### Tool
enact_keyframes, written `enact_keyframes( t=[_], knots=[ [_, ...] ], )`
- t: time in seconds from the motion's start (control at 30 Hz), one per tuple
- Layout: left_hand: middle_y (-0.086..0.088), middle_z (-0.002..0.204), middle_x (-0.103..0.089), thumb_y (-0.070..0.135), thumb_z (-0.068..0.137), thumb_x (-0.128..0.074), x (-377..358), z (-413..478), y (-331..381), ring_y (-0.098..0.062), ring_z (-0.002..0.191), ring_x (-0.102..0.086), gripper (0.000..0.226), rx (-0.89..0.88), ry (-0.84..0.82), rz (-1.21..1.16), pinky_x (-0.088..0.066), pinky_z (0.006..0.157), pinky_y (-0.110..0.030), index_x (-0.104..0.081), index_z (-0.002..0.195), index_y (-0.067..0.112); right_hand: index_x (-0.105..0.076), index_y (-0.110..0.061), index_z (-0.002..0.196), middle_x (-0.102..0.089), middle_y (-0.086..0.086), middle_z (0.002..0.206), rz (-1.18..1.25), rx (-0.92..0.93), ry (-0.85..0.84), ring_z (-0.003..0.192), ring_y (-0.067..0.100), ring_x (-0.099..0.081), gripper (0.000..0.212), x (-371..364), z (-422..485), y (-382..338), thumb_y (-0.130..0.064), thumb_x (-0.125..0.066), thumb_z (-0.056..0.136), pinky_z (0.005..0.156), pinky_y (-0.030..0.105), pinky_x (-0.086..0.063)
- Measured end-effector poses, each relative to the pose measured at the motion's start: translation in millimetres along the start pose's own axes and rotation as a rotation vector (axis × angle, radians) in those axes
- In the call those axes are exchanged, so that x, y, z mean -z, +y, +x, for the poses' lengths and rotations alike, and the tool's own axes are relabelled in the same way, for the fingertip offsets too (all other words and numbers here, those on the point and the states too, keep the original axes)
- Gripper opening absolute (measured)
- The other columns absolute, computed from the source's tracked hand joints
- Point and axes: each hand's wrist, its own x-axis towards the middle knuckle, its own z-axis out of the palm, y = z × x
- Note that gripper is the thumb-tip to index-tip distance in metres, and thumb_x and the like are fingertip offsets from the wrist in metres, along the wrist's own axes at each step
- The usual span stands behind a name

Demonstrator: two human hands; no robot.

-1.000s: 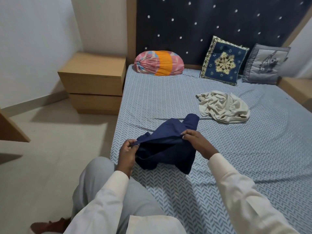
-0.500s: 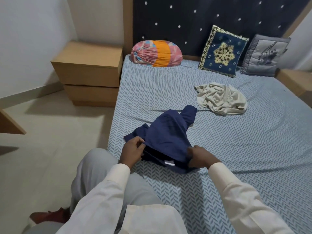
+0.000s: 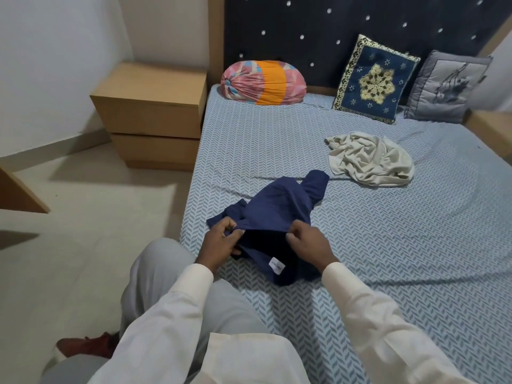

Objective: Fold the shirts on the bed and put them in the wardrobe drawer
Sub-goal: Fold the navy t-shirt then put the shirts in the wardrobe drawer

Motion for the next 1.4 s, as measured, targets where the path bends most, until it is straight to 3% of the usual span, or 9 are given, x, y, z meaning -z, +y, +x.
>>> enact_keyframes(
  t=[0.27, 0.4, 0.5, 0.7, 0.87, 1.0, 1.13, 1.27, 1.4],
  knots=[
    [-0.009, 0.087, -0.069, 0.021, 0.099, -0.052, -3, 1, 21, -0.023, 0.078, -0.067, 0.014, 0.146, -0.065, -0.333, -0.058, 0.064, -0.035, -0.059, 0.093, 0.011, -0.051, -0.005, 0.093, -0.055, -0.003, 0.073, 0.839, -0.053, 0.060, 0.071, 0.013, -0.059, 0.031, 25, 6, 4, -0.033, -0.065, 0.093, 0.080, 0.039, -0.053],
    [-0.007, 0.087, -0.072, 0.019, 0.098, -0.053, 12, 5, 41, -0.019, 0.076, -0.069, 0.014, 0.171, 0.020, -0.652, -0.057, 0.062, -0.028, -0.064, 0.095, 0.011, -0.046, -0.033, 0.131, -0.055, -0.004, 0.120, 0.131, 0.143, -0.307, 0.109, 0.012, -0.054, 0.083, 1, -5, 33, -0.065, -0.077, 0.060, 0.095, 0.034, -0.047],
    [-0.004, 0.082, -0.072, 0.018, 0.095, -0.057, 28, 7, 58, -0.015, 0.074, -0.068, 0.013, 0.156, 0.007, -0.762, -0.057, 0.065, -0.026, -0.066, 0.089, 0.012, -0.055, -0.029, 0.122, -0.052, 0.000, 0.130, -0.282, 0.285, -0.284, 0.118, 0.028, -0.049, 0.066, -30, -8, 44, -0.062, -0.045, 0.065, 0.095, 0.038, -0.043],
    [0.003, 0.077, -0.067, 0.014, 0.095, -0.057, 82, 21, 97, -0.013, 0.077, -0.061, 0.016, -0.071, 0.159, -0.734, -0.050, 0.078, -0.027, -0.058, 0.080, 0.020, -0.063, -0.015, 0.077, -0.066, -0.002, 0.085, 0.885, -0.034, -0.271, 0.087, 0.015, -0.058, 0.022, -1, -9, -42, -0.026, -0.047, 0.089, 0.080, 0.031, -0.045],
    [-0.003, 0.093, -0.065, 0.023, 0.094, -0.061, 103, 61, 165, -0.018, 0.090, -0.062, 0.014, -0.178, 0.123, -0.910, -0.050, 0.093, -0.039, -0.051, 0.084, 0.023, -0.072, -0.009, 0.110, -0.072, 0.011, 0.108, 1.400, -0.030, -0.523, 0.106, 0.022, -0.065, 0.030, 54, 0, -95, -0.031, -0.056, 0.096, 0.093, 0.031, -0.050],
    [-0.006, 0.088, -0.066, 0.019, 0.097, -0.057, 37, 105, 240, -0.019, 0.081, -0.065, 0.010, -0.278, -0.060, -0.814, -0.052, 0.084, -0.036, -0.060, 0.089, 0.014, -0.074, -0.017, 0.109, -0.070, 0.013, 0.115, 1.339, 0.105, -0.499, 0.109, 0.023, -0.066, 0.021, 70, 1, -85, -0.017, -0.069, 0.088, 0.092, 0.033, -0.050],
    [0.000, 0.117, -0.063, 0.034, 0.097, -0.056, -65, 121, 267, -0.014, 0.110, -0.057, 0.024, -0.290, -0.359, -0.485, -0.046, 0.094, -0.032, -0.059, 0.117, 0.021, -0.064, -0.001, 0.120, -0.067, 0.021, 0.116, 1.683, 0.005, -0.191, 0.105, 0.029, -0.066, 0.031, 71, 4, -33, -0.009, -0.055, 0.091, 0.085, 0.035, -0.054],
    [-0.004, 0.142, -0.050, 0.021, 0.098, -0.056, -98, 119, 188, -0.015, 0.127, -0.049, 0.045, -0.336, -0.206, 0.134, -0.038, 0.104, -0.025, -0.045, 0.141, 0.015, -0.062, -0.010, 0.126, -0.068, 0.016, 0.122, 1.620, -0.334, 0.006, 0.110, 0.030, -0.066, 0.033, 48, 1, 51, -0.023, -0.057, 0.096, 0.086, 0.038, -0.053],
    [-0.013, 0.110, -0.067, 0.009, 0.077, -0.053, -69, 92, 65, -0.031, 0.106, -0.062, 0.034, -0.339, -0.151, 0.602, -0.043, 0.094, -0.027, -0.065, 0.109, 0.010, -0.058, 0.002, 0.123, -0.071, 0.021, 0.106, 1.211, -0.586, 0.014, 0.086, 0.028, -0.071, 0.081, 2, -10, 110, -0.023, -0.089, 0.053, 0.071, 0.034, -0.059]
  ],
)
